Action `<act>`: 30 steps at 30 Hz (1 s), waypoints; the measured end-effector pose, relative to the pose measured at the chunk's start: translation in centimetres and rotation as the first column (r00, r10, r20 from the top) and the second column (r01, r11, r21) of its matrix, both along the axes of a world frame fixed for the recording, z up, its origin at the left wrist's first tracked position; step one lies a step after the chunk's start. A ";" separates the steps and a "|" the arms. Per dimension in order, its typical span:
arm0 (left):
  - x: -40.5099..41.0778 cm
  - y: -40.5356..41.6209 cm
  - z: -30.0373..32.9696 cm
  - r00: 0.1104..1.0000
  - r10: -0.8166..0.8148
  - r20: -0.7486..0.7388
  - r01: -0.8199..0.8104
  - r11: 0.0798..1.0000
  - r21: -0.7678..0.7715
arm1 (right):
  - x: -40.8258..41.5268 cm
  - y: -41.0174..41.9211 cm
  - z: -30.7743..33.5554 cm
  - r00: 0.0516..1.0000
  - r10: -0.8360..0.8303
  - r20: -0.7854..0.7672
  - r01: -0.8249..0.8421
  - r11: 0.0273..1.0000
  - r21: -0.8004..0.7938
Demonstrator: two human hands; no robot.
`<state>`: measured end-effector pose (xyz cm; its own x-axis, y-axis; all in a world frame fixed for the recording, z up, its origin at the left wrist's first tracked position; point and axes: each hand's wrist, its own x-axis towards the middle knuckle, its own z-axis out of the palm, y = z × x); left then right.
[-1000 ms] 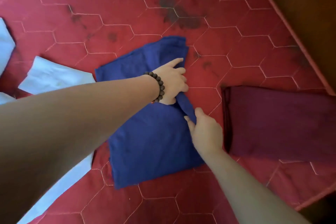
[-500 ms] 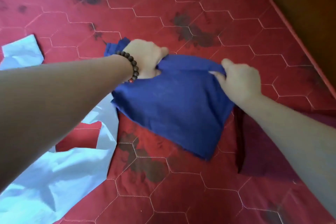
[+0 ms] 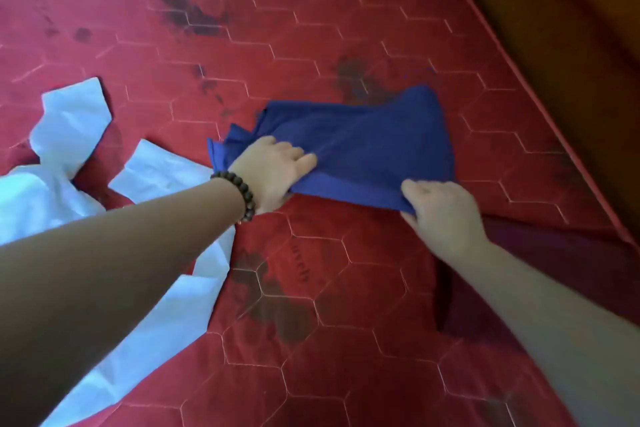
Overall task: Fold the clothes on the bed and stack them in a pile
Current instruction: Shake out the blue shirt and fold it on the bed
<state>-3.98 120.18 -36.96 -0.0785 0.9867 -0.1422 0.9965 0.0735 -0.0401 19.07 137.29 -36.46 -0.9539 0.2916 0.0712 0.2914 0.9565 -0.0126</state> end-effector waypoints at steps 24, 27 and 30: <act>12.3 -13.7 -4.2 0.576 0.751 0.324 -0.810 0.578 0.100 | 1.9 -14.5 -5.5 0.987 -0.070 0.141 0.123 0.906 -0.404; 12.7 -12.8 -4.4 0.299 0.843 0.448 -0.940 0.342 -0.015 | -1.3 -8.9 -6.3 0.959 -0.214 0.183 0.263 0.913 -0.311; 12.7 -12.2 -5.1 0.146 0.845 0.514 -0.963 0.240 -0.120 | -3.9 -5.4 -7.2 0.903 -0.280 0.326 0.361 0.906 -0.221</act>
